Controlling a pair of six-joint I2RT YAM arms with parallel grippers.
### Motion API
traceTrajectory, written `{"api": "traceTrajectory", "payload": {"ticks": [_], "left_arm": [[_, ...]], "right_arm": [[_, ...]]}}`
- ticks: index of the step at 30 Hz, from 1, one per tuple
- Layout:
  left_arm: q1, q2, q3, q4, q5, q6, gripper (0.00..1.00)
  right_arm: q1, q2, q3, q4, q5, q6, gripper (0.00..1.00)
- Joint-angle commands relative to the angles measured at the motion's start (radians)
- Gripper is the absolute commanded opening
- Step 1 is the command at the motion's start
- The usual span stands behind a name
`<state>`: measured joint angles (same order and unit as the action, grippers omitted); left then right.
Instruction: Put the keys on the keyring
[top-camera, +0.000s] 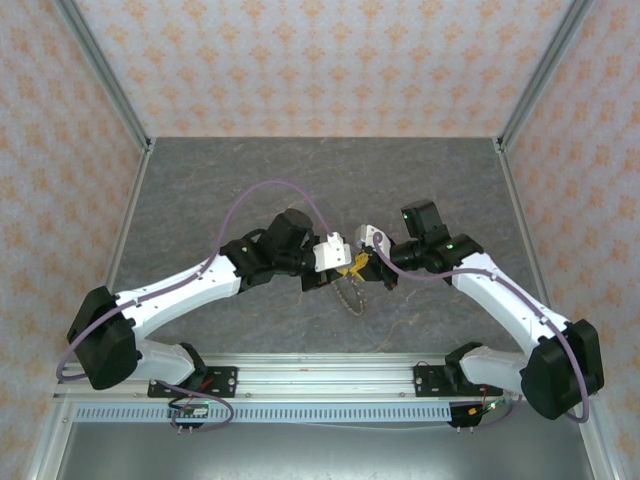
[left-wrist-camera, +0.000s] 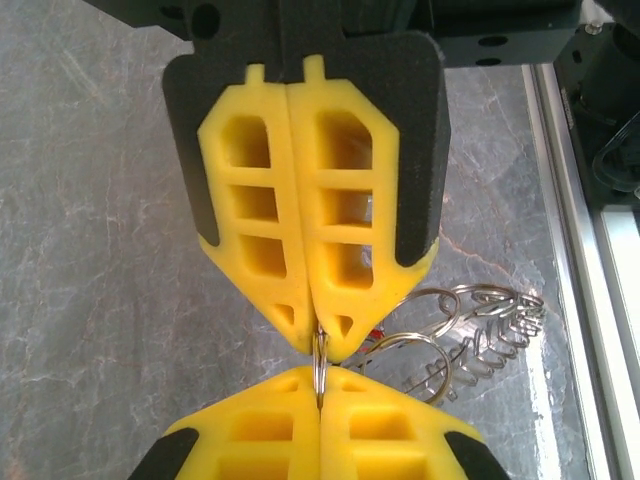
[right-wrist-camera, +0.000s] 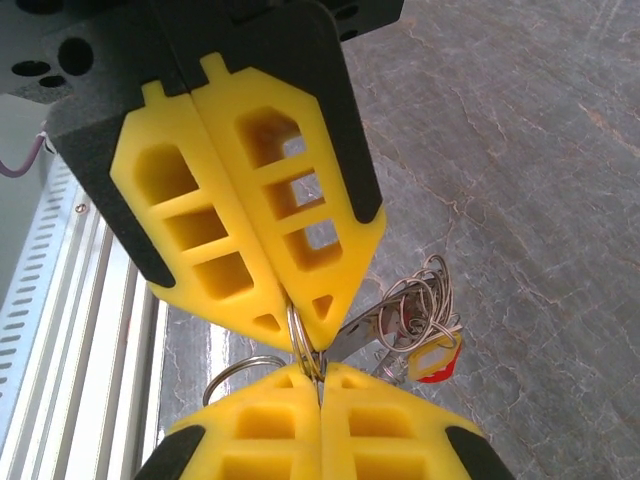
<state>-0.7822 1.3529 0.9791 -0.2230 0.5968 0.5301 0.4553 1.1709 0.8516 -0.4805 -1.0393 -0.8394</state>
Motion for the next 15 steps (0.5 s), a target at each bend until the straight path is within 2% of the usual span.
{"api": "traceTrajectory", "payload": {"ticks": [1, 8, 15], "left_arm": [[0.022, -0.038, -0.053, 0.141, 0.103, -0.079, 0.0], [0.06, -0.061, -0.107, 0.256, 0.199, -0.137, 0.0], [0.088, -0.082, -0.147, 0.323, 0.251, -0.177, 0.0]], "right_arm": [[-0.004, -0.032, -0.029, 0.103, -0.064, 0.046, 0.06], [-0.005, -0.031, -0.073, 0.206, -0.091, 0.109, 0.12], [-0.006, -0.022, -0.071, 0.21, -0.097, 0.109, 0.1]]}}
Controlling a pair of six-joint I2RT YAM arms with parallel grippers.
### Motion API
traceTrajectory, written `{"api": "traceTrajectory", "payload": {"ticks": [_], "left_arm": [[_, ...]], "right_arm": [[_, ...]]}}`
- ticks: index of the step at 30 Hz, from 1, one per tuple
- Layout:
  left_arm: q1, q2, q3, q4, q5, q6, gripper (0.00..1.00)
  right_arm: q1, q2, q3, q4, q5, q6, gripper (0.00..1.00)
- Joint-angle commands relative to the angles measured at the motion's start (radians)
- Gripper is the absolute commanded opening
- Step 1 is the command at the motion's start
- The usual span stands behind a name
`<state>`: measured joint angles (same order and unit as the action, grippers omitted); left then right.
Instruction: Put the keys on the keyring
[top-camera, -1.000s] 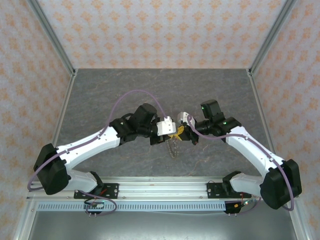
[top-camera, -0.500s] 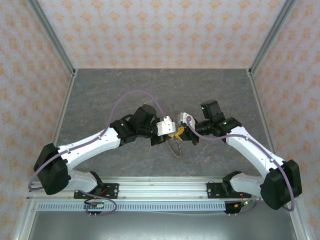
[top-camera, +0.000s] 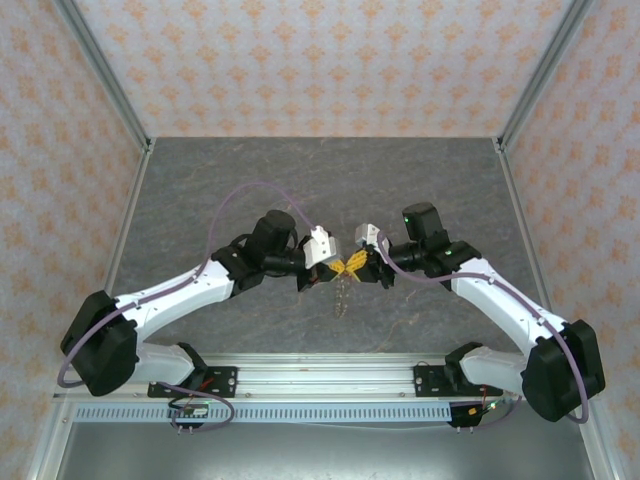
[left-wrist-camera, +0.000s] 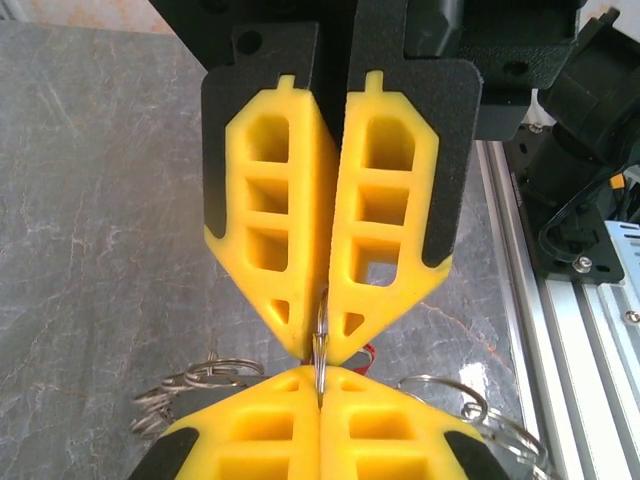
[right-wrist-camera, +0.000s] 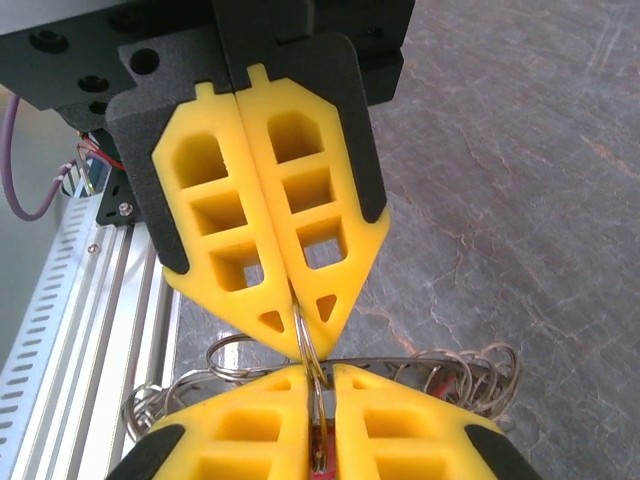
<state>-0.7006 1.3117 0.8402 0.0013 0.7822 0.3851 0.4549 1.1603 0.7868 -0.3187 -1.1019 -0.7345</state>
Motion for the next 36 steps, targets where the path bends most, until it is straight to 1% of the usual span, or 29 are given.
{"api": "traceTrajectory", "payload": {"ticks": [1, 4, 5, 8, 11, 13, 16, 18, 19, 21, 28, 36], "left_arm": [[0.01, -0.044, -0.008, 0.098, 0.07, -0.033, 0.0], [0.012, -0.049, -0.005, 0.076, 0.055, -0.022, 0.0], [0.011, -0.049, 0.002, 0.056, 0.045, -0.013, 0.0], [0.005, -0.048, 0.036, -0.067, -0.02, 0.05, 0.09], [-0.005, -0.043, 0.069, -0.176, -0.08, 0.114, 0.12], [-0.007, -0.038, 0.088, -0.223, -0.114, 0.135, 0.14], [-0.013, -0.025, 0.117, -0.275, -0.146, 0.163, 0.15], [-0.018, -0.022, 0.131, -0.289, -0.15, 0.17, 0.17], [-0.02, -0.023, 0.134, -0.289, -0.145, 0.17, 0.24], [-0.023, -0.027, 0.136, -0.273, -0.129, 0.165, 0.25], [-0.037, -0.019, 0.152, -0.273, -0.127, 0.166, 0.27], [-0.051, 0.022, 0.191, -0.319, -0.129, 0.193, 0.28]], "right_arm": [[-0.006, -0.012, -0.005, 0.049, -0.033, 0.006, 0.08], [-0.006, -0.009, 0.011, 0.034, -0.029, 0.01, 0.0], [-0.006, -0.007, 0.021, 0.019, -0.03, 0.006, 0.0], [-0.006, -0.005, 0.048, -0.023, -0.033, -0.008, 0.0], [-0.006, -0.006, 0.069, -0.058, -0.035, -0.025, 0.0], [-0.006, -0.004, 0.075, -0.071, -0.034, -0.032, 0.0], [-0.006, -0.003, 0.077, -0.076, -0.038, -0.034, 0.0], [-0.006, -0.004, 0.08, -0.079, -0.039, -0.033, 0.0], [-0.006, -0.005, 0.081, -0.08, -0.04, -0.035, 0.0], [-0.004, -0.007, 0.081, -0.082, -0.036, -0.036, 0.0], [-0.004, -0.007, 0.083, -0.091, -0.054, -0.044, 0.0], [-0.005, -0.009, 0.085, -0.102, -0.067, -0.066, 0.0]]}}
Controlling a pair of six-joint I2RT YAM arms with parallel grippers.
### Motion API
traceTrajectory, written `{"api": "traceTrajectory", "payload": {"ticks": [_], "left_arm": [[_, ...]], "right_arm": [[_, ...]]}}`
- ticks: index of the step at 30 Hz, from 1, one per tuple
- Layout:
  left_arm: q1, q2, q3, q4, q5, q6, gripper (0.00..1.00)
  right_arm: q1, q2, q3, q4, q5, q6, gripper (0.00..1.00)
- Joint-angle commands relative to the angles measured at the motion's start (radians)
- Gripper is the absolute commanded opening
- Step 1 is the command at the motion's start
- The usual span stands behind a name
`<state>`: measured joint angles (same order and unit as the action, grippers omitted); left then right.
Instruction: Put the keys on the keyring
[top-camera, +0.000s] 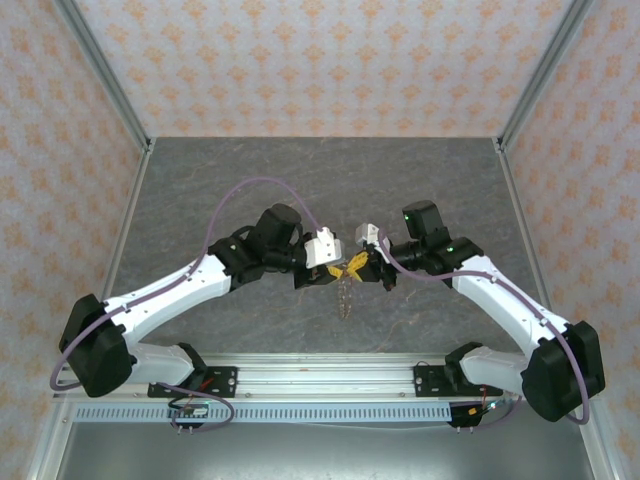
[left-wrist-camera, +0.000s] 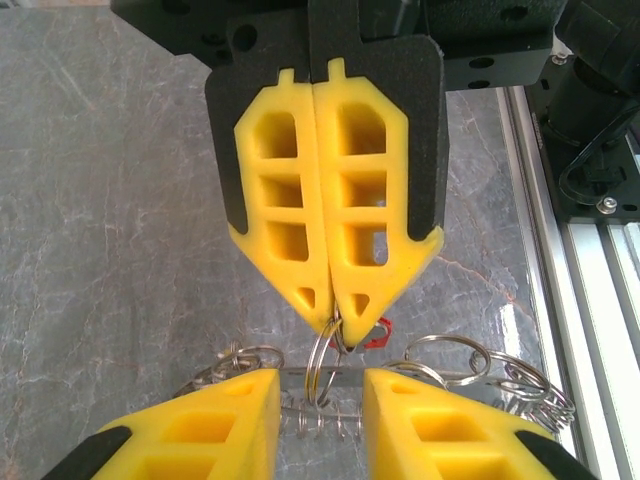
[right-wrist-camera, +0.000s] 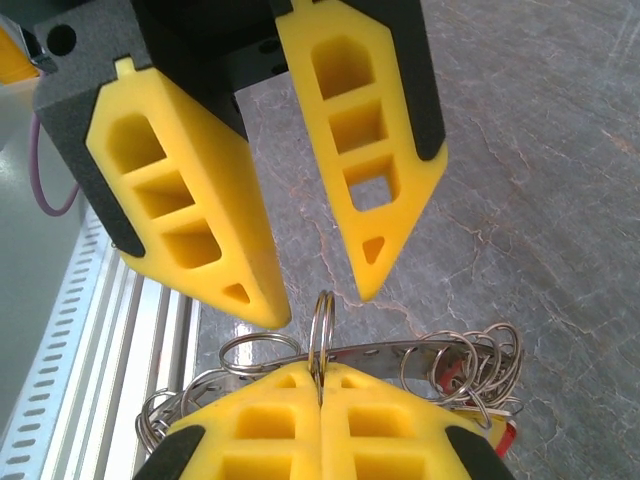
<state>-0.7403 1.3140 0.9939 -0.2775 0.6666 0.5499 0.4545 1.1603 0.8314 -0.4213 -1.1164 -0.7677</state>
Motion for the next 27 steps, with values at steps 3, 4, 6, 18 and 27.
{"api": "traceTrajectory", "payload": {"ticks": [3, 4, 6, 18, 27], "left_arm": [[-0.017, 0.034, 0.048, -0.054, -0.029, 0.035, 0.28], [-0.017, 0.037, 0.046, -0.054, -0.031, 0.036, 0.28], [-0.018, 0.04, 0.045, -0.048, -0.027, 0.038, 0.27], [-0.022, 0.028, 0.036, -0.038, -0.048, 0.036, 0.0], [0.006, -0.023, -0.063, 0.189, 0.061, -0.083, 0.0]], "right_arm": [[-0.005, -0.009, 0.041, 0.002, -0.054, -0.038, 0.0], [-0.004, -0.01, 0.041, 0.003, -0.055, -0.039, 0.0], [-0.004, -0.01, 0.043, 0.002, -0.056, -0.041, 0.0], [-0.004, -0.012, 0.03, 0.004, -0.021, -0.042, 0.0], [-0.006, -0.012, -0.017, 0.064, -0.021, -0.002, 0.09]]}}
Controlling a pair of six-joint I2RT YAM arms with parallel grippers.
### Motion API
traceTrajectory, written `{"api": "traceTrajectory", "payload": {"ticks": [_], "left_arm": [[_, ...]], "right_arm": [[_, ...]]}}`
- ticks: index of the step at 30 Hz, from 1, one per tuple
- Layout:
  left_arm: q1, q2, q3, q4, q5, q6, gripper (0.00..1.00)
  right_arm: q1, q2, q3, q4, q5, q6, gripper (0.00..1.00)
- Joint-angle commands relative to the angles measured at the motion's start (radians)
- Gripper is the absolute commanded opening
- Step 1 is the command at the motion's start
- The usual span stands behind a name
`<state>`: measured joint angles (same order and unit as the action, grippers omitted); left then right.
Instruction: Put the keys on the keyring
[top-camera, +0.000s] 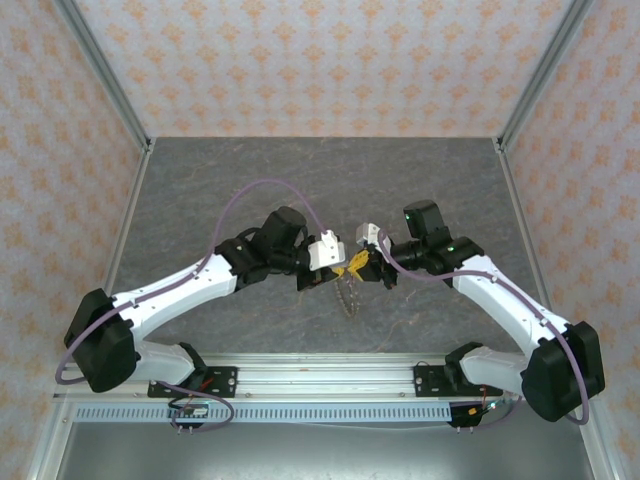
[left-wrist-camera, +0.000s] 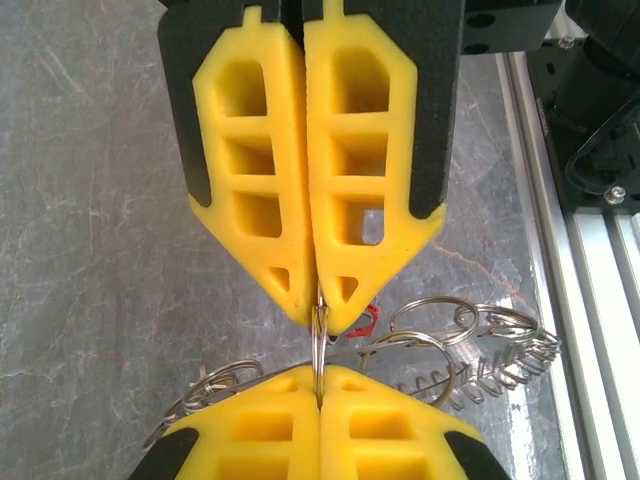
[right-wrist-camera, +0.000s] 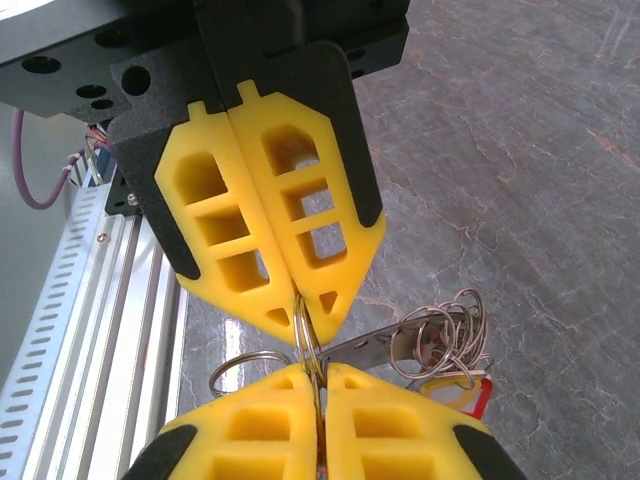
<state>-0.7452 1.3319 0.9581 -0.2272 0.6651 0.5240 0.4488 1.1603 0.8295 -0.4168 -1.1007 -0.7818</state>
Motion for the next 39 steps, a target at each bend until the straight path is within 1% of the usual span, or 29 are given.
{"api": "traceTrajectory", "payload": {"ticks": [1, 5, 10, 14, 15, 17, 23, 24, 31, 39], "left_arm": [[0.015, -0.045, -0.036, 0.16, 0.071, -0.07, 0.0], [0.025, -0.049, -0.061, 0.205, 0.094, -0.097, 0.0], [0.028, -0.064, -0.097, 0.25, 0.1, -0.123, 0.0], [0.032, -0.08, -0.12, 0.271, 0.097, -0.135, 0.0], [0.032, -0.082, -0.12, 0.265, 0.091, -0.133, 0.0], [0.031, -0.079, -0.105, 0.215, 0.074, -0.107, 0.0], [0.005, -0.045, -0.025, 0.025, 0.014, -0.009, 0.14], [0.0, -0.038, -0.013, 0.005, 0.008, 0.003, 0.16], [-0.029, 0.016, 0.062, -0.096, -0.031, 0.056, 0.18], [-0.036, 0.017, 0.065, -0.104, -0.08, 0.057, 0.2]], "right_arm": [[0.0, -0.008, -0.022, 0.071, -0.042, 0.017, 0.1], [-0.001, 0.0, -0.036, 0.106, -0.049, 0.036, 0.1], [-0.002, 0.008, -0.032, 0.11, -0.042, 0.038, 0.09], [-0.002, 0.013, -0.023, 0.104, -0.042, 0.036, 0.01], [-0.002, 0.016, -0.018, 0.096, -0.044, 0.035, 0.0], [-0.002, 0.018, -0.001, 0.068, -0.053, 0.023, 0.0], [-0.002, 0.019, 0.029, 0.027, -0.077, 0.002, 0.0], [-0.001, 0.04, 0.034, 0.02, -0.079, -0.004, 0.0], [-0.002, 0.035, 0.048, 0.003, -0.079, -0.016, 0.0], [-0.001, 0.029, 0.042, 0.001, -0.074, -0.02, 0.0]]}}
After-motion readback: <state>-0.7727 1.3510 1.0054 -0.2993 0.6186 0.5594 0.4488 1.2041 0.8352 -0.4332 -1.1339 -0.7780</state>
